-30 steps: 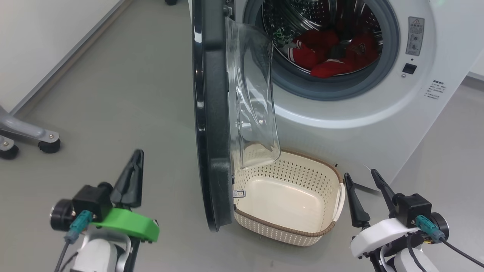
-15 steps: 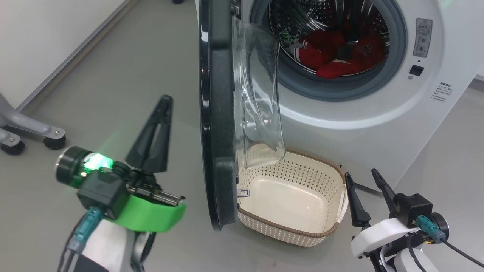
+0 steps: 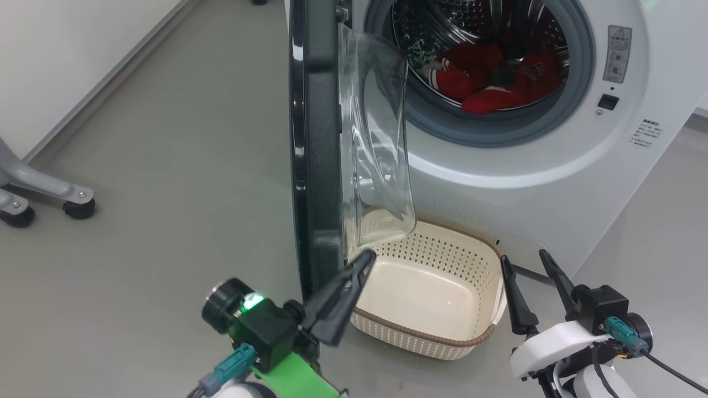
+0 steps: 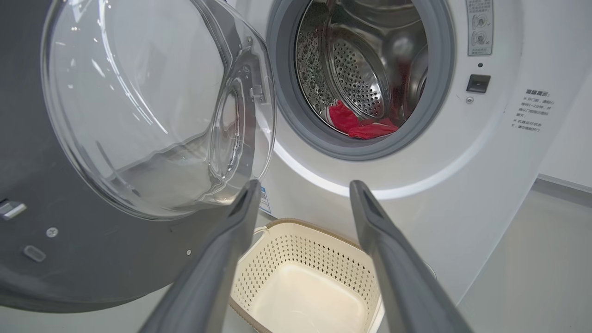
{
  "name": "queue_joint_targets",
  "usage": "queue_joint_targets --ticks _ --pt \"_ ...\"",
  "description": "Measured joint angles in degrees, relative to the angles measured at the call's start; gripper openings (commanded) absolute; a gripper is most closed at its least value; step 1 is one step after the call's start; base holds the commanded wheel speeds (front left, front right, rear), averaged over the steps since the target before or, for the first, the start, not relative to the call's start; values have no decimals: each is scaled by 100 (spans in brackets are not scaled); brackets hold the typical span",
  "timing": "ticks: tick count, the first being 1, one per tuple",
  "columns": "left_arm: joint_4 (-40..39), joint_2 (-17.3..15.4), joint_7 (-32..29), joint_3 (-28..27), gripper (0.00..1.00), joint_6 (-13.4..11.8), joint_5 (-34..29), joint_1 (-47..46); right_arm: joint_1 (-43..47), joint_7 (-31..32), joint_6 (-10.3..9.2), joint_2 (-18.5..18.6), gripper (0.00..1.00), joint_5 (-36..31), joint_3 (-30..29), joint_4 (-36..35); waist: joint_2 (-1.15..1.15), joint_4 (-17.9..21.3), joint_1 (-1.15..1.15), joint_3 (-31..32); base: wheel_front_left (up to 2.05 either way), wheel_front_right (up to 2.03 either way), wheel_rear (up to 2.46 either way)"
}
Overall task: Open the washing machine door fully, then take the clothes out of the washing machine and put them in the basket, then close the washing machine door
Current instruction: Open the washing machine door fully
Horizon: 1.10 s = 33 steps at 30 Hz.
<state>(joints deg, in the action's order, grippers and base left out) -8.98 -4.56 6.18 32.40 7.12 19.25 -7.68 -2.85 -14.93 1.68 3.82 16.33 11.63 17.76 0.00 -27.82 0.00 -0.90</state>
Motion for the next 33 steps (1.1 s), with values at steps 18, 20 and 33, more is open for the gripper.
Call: queue_joint_targets --ticks 18,20,33 --pt "459 -304 -508 21 0 0 750 108 -3 0 79 -35 100 -143 -77 78 0 189 0 -121 0 0 0" --pt "512 -300 -503 -8 0 0 797 68 -5 0 79 -37 100 -143 -94 87 0 204 0 -134 0 0 0" --pt "896 -253 -348 -178 0 0 998 -80 -10 0 129 -62 100 -187 -178 122 0 249 0 -134 0 0 0"
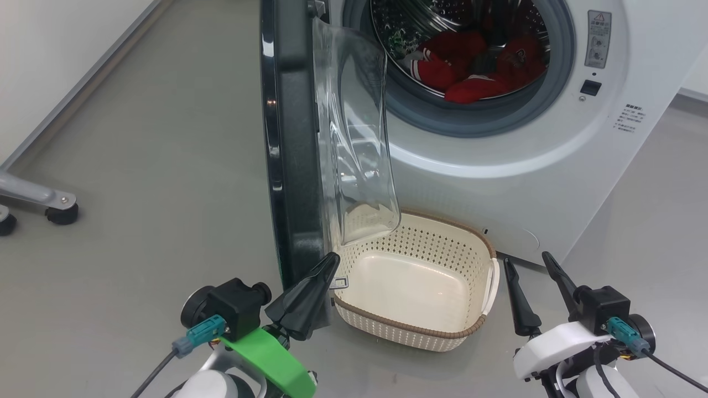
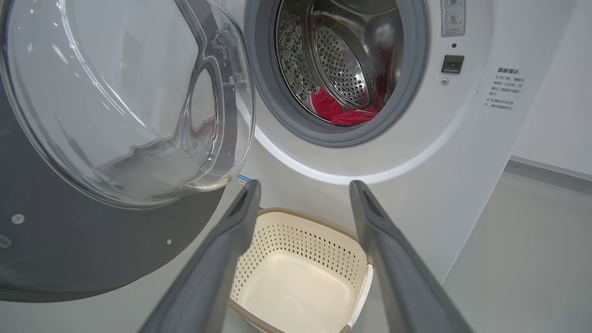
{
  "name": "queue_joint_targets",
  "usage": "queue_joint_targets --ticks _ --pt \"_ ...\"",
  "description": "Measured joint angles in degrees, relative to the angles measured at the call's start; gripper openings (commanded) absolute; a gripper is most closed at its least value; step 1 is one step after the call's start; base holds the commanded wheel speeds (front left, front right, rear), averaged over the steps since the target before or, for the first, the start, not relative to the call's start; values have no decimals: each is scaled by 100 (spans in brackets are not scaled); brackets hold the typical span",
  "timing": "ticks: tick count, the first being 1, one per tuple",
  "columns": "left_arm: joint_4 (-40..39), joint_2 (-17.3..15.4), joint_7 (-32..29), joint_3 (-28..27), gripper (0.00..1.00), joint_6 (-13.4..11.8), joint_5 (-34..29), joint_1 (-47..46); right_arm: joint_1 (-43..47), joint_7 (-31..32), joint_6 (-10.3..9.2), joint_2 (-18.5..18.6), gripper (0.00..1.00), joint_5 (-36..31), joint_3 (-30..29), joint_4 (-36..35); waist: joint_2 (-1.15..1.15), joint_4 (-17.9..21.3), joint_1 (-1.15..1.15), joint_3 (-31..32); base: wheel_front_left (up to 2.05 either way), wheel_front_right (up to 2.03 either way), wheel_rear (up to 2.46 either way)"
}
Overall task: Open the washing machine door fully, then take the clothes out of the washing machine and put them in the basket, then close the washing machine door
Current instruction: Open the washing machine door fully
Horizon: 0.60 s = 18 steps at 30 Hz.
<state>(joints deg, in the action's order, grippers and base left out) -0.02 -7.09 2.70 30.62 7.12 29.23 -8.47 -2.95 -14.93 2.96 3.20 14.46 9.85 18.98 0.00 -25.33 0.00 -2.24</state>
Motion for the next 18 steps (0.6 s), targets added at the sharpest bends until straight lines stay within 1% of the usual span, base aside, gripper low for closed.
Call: queue_joint_targets --ticks 8,10,12,18 --pt "171 38 137 -165 0 -16 37 27 0 0 1 -5 100 -1 -51 33 0 -16 0 22 0 0 0" --pt "212 51 176 -222 0 -83 44 37 0 0 3 -8 100 -1 -62 43 0 -24 0 29 0 0 0" --pt "271 53 229 -301 0 -164 44 53 0 0 49 -11 100 -1 -71 53 0 -34 0 39 0 0 0" --pt "475 -1 393 -626 0 -444 32 101 0 0 52 -36 100 -4 -74 67 0 -60 0 58 0 0 0"
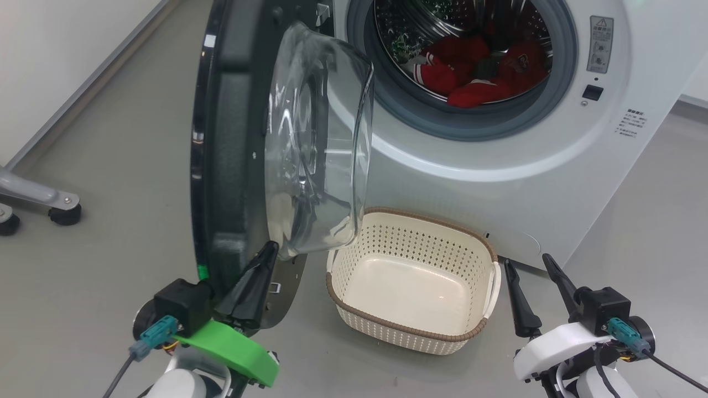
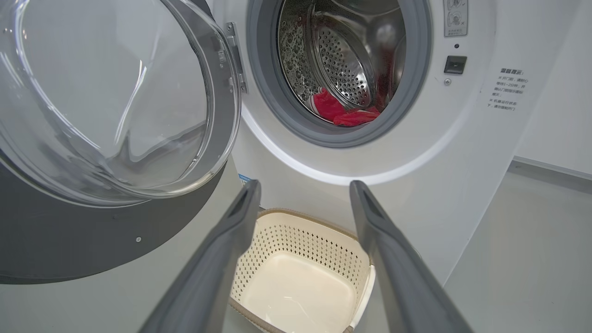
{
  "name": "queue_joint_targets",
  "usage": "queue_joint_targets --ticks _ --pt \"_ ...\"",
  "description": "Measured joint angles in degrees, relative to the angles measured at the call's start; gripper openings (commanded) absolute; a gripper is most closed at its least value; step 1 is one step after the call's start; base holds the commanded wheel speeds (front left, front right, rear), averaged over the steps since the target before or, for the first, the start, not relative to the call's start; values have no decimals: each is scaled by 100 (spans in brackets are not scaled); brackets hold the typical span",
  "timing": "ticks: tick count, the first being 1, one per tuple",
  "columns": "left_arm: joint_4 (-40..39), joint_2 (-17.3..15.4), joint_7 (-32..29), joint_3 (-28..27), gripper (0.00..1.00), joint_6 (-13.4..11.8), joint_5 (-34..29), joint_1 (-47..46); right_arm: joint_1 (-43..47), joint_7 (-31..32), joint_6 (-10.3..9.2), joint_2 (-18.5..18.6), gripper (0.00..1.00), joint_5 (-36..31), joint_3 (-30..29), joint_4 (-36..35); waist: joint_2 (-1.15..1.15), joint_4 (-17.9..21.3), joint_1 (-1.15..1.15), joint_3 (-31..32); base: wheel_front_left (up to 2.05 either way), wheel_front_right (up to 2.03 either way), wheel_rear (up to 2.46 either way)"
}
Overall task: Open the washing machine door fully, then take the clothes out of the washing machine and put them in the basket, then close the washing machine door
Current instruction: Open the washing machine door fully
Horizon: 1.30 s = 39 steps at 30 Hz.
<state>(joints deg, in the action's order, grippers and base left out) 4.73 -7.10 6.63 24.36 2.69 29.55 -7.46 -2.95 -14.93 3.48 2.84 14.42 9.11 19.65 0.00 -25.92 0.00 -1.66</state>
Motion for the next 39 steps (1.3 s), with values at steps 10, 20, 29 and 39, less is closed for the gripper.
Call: queue_joint_targets --ticks 10,20,29,39 --pt "325 -92 316 -548 0 -272 23 43 -1 0 51 -7 100 -1 -15 4 0 -12 0 -10 0 0 0" --pt "594 -379 554 -1105 0 -408 76 7 -86 0 63 -14 100 -76 41 -8 0 109 0 -187 0 0 0" --pt "955 -468 657 -1633 0 -489 338 -249 -247 0 68 -13 100 -165 24 -58 0 277 0 -479 0 0 0" --pt "1293 -532 714 -2226 0 -491 557 -645 -536 0 100 24 100 -405 11 -307 0 450 0 -887 0 0 0"
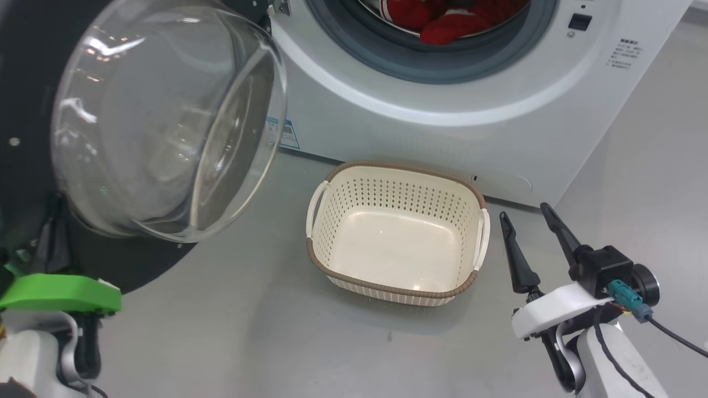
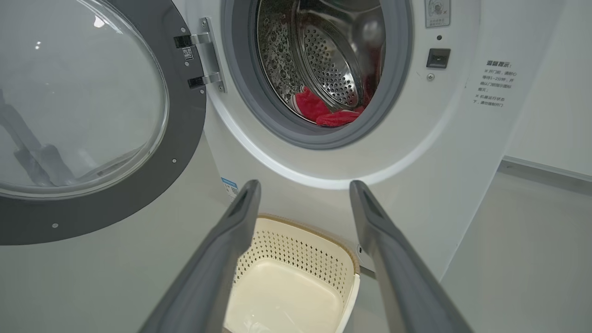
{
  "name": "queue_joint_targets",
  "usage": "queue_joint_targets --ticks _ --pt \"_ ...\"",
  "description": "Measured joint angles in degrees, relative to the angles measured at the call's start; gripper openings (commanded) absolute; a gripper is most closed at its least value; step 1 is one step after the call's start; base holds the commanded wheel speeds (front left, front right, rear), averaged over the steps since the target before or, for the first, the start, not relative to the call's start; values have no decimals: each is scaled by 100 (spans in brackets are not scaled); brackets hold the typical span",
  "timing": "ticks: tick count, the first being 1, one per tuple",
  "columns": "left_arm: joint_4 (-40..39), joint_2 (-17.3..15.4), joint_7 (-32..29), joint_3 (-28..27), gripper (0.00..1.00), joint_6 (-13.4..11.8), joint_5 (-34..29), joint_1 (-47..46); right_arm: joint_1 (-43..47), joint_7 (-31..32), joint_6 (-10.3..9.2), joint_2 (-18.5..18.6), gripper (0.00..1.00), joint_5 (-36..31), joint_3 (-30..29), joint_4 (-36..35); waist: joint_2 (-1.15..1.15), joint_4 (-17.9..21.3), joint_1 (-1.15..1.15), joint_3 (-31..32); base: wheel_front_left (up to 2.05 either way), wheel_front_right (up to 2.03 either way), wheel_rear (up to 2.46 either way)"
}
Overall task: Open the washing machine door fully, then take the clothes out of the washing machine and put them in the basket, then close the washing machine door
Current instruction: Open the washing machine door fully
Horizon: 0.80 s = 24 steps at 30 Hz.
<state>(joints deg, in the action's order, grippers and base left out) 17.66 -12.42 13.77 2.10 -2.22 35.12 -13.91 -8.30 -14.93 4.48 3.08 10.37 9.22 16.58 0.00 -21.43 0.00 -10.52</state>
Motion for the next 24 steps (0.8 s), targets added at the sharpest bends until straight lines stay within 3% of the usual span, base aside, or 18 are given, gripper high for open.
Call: queue_joint_targets --ticks 16,24 --pt "686 -290 67 -972 0 -1 272 -787 -309 0 -4 167 100 -141 -183 -148 0 170 0 -705 0 0 0" --pt "933 -394 67 -1400 0 1 270 -957 -330 0 -3 193 100 -146 -220 -143 0 152 0 -766 0 0 0"
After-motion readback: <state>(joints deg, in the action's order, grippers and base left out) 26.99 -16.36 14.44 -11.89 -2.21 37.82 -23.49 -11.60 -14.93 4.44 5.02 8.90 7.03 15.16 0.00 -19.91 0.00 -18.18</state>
